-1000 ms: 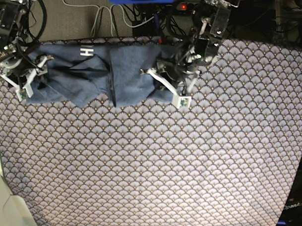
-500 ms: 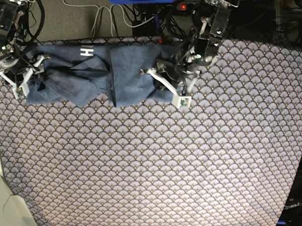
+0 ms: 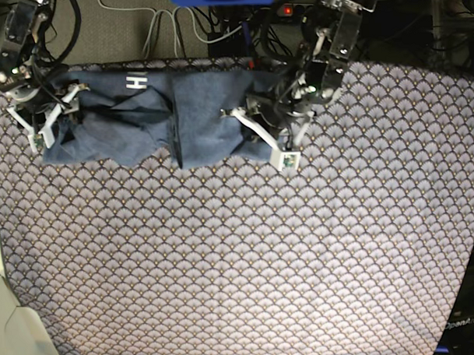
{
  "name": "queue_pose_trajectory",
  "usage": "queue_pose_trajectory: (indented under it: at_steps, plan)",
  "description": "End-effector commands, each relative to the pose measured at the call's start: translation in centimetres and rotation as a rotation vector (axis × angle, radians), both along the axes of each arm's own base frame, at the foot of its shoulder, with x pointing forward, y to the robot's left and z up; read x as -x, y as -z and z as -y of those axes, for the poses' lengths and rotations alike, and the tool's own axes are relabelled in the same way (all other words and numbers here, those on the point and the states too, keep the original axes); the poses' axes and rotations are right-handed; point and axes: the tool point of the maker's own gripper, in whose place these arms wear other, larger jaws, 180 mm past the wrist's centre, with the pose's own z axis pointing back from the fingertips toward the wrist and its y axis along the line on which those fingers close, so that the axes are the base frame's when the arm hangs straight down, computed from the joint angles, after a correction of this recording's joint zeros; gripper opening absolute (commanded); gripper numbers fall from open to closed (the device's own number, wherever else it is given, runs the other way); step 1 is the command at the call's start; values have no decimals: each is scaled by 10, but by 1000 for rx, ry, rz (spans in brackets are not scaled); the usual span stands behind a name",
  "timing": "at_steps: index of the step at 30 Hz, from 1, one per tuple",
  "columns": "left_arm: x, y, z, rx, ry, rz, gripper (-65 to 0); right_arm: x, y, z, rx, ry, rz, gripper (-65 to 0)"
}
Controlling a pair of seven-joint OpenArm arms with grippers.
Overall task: Fold the T-shirt properly
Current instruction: 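Lower the folded end onto the shirt and hold with both grippers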
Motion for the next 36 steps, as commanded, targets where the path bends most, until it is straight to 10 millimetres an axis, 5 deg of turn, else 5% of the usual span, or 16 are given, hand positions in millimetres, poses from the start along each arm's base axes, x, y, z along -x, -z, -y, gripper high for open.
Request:
queue_pose_trajectory:
  at_steps: [1,9,21,27,36]
  plan:
    - [-5,-6,-1,-1,-6,15,-647,-6,-5,-7,-7,-27,21,-231]
    - [-5,-5,-2,-2,-8,11,-647,-9,2,-32,-39,-82,9,-250]
    - [-7,-9,-1,3,-9,23,-647,-11,1,-33,-34,-92,10,-650]
    - [-16,-34,2,25,-5,92,-647,-17,-8,-23,-6,-101,33,-650]
    - [-16,-43,3,35,-7,111,-647,-33,-66,-29,95,-168,178,-650]
